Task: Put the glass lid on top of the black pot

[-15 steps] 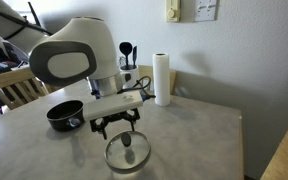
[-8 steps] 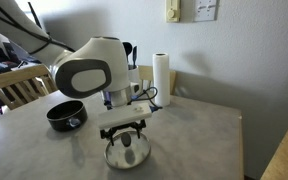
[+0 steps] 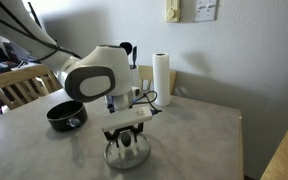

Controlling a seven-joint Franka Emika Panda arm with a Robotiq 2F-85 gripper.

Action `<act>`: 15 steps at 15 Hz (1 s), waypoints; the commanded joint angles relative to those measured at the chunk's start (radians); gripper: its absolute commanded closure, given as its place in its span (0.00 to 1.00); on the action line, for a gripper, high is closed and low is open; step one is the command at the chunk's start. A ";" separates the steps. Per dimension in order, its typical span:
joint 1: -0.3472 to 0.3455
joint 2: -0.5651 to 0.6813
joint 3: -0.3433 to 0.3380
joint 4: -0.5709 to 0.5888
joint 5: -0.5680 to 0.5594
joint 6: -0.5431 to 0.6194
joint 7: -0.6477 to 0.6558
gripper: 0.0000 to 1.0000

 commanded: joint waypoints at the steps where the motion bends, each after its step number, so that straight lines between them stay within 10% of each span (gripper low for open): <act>1: -0.026 0.016 0.021 0.022 -0.021 -0.004 0.012 0.62; 5: -0.017 0.006 0.007 0.022 -0.033 0.002 0.035 0.85; 15: 0.055 -0.198 -0.066 -0.030 -0.320 -0.056 0.237 0.85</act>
